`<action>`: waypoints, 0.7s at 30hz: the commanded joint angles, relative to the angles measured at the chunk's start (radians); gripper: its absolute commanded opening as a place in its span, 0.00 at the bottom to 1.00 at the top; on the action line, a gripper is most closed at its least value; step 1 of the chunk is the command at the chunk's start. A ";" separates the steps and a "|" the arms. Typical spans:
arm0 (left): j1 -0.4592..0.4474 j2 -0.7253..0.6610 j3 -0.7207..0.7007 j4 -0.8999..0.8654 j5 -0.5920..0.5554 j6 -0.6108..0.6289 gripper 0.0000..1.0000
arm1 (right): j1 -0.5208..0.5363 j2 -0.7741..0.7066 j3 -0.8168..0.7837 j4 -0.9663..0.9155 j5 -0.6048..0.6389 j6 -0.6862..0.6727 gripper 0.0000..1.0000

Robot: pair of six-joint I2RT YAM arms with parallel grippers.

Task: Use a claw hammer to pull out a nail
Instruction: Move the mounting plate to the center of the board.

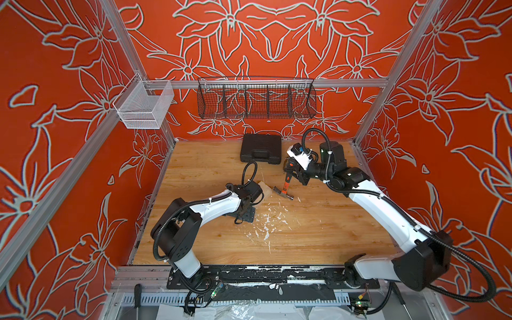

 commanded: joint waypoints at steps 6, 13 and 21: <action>0.146 -0.036 -0.010 -0.025 -0.017 -0.029 0.97 | 0.005 0.014 0.056 0.020 -0.131 -0.058 0.00; 0.252 -0.029 0.030 0.063 0.074 0.027 0.97 | 0.019 0.109 0.182 -0.093 -0.188 -0.156 0.00; 0.310 0.045 0.135 0.084 0.130 0.105 0.97 | 0.047 0.238 0.345 -0.246 -0.210 -0.221 0.00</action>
